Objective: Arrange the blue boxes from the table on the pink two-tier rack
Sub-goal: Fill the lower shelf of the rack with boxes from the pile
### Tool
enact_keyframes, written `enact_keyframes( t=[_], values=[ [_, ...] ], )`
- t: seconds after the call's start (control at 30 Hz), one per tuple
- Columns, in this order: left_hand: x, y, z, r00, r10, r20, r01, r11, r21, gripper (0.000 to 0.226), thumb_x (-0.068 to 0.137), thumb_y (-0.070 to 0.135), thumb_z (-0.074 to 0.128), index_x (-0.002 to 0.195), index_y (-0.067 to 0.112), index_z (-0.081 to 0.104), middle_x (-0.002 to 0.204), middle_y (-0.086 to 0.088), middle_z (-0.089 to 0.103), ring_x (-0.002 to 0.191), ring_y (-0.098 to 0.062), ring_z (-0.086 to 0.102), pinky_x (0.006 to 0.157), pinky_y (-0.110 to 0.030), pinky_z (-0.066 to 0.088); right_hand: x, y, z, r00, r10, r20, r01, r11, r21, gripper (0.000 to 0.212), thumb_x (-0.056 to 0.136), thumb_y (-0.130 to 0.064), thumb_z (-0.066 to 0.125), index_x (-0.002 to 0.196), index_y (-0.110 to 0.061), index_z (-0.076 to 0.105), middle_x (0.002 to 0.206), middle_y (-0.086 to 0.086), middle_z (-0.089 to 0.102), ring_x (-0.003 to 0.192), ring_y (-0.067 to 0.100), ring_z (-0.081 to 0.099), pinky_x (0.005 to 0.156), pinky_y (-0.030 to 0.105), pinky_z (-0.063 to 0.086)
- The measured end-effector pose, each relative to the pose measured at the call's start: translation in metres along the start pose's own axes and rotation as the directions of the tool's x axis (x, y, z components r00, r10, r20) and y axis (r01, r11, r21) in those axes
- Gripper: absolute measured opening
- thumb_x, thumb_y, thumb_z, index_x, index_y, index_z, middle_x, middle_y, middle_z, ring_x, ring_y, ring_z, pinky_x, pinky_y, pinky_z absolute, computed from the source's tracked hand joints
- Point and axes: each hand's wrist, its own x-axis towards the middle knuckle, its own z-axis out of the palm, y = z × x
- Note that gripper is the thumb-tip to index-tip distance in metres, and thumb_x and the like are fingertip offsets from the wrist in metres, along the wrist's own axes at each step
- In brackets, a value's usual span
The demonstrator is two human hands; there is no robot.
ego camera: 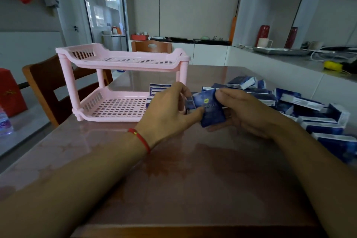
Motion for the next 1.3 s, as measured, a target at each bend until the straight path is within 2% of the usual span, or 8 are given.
enact_keyframes(
  t=[0.07,0.13,0.37,0.5,0.73,0.87,1.07,1.3],
  values=[
    [-0.003,-0.001,0.008,0.993,-0.088,0.084,0.099,0.986,-0.132,0.032,0.083,0.043,0.074,0.096,0.02,0.056,0.076,0.003,0.066,0.059,-0.007,0.062,0.054,-0.02,0.047,0.001,-0.002,0.005,0.999,0.037,0.009,-0.038,0.993,0.108,0.03,0.107,-0.026,0.039,0.121,-0.011,0.061,0.109,0.013,0.074,0.095,0.034,0.074,0.078,0.047,0.061],
    [-0.005,-0.004,0.014,0.971,-0.171,0.168,0.222,0.907,-0.357,0.028,0.085,0.035,0.076,0.091,0.014,0.058,0.076,-0.004,0.07,0.062,-0.018,0.071,0.059,-0.04,0.06,0.0,-0.002,0.007,0.999,-0.007,-0.038,0.001,0.987,-0.162,0.031,0.108,-0.029,0.038,0.117,-0.01,0.061,0.102,0.014,0.075,0.084,0.029,0.075,0.069,0.04,0.061],
    [-0.002,-0.013,0.013,0.969,-0.136,0.206,0.203,0.915,-0.35,0.013,0.093,0.029,0.066,0.099,0.022,0.057,0.093,-0.004,0.069,0.082,-0.021,0.072,0.072,-0.04,0.062,-0.007,-0.001,-0.04,0.774,-0.503,-0.384,-0.088,0.516,-0.852,0.018,0.089,-0.031,0.067,0.102,-0.019,0.071,0.095,-0.001,0.07,0.09,0.017,0.061,0.084,0.042,0.054],
    [-0.004,-0.012,0.016,0.955,-0.107,0.275,0.207,0.907,-0.367,0.012,0.094,0.027,0.065,0.106,0.024,0.06,0.091,-0.002,0.07,0.08,-0.019,0.074,0.071,-0.046,0.063,-0.011,0.009,-0.058,0.861,-0.162,-0.482,-0.452,0.192,-0.871,0.051,0.082,-0.043,0.07,0.13,-0.03,0.056,0.133,0.004,0.054,0.126,0.029,0.043,0.102,0.049,0.034],
    [-0.001,-0.011,0.011,0.942,-0.14,0.306,0.25,0.901,-0.356,0.014,0.097,0.032,0.062,0.104,0.023,0.07,0.092,-0.002,0.075,0.083,-0.017,0.072,0.078,-0.04,0.06,-0.015,0.005,-0.064,0.784,-0.473,-0.402,-0.149,0.485,-0.862,0.031,0.085,-0.013,0.067,0.112,-0.027,0.07,0.11,0.001,0.069,0.105,0.026,0.058,0.091,0.042,0.048],
    [0.001,-0.002,0.004,0.856,-0.283,0.432,0.496,0.684,-0.535,0.022,0.098,0.022,0.061,0.098,0.003,0.073,0.081,-0.013,0.073,0.066,-0.021,0.07,0.058,-0.028,0.057,-0.023,-0.016,-0.041,0.81,-0.551,-0.199,0.349,0.727,-0.591,0.04,0.085,0.002,0.071,0.107,-0.031,0.069,0.11,-0.007,0.07,0.104,0.009,0.064,0.088,0.025,0.056],
    [0.005,0.001,-0.008,0.676,-0.339,0.655,0.736,0.252,-0.629,0.037,0.098,0.029,0.053,0.121,0.002,0.065,0.091,-0.02,0.073,0.064,-0.027,0.07,0.05,-0.03,0.058,-0.019,-0.018,-0.001,0.9,-0.411,0.149,0.41,0.676,-0.612,0.036,0.083,-0.013,0.076,0.111,-0.035,0.071,0.116,-0.02,0.062,0.115,0.004,0.058,0.099,0.018,0.046],
    [0.009,-0.024,-0.021,0.647,-0.116,0.753,0.67,0.557,-0.49,0.051,0.082,0.032,0.072,0.122,0.0,0.067,0.1,-0.021,0.071,0.082,-0.026,0.067,0.067,-0.03,0.063,-0.019,-0.019,0.009,0.917,-0.36,0.171,0.398,0.812,-0.427,0.034,0.082,0.012,0.064,0.097,-0.018,0.069,0.112,-0.009,0.064,0.113,0.006,0.06,0.094,0.025,0.053]
  ],
)
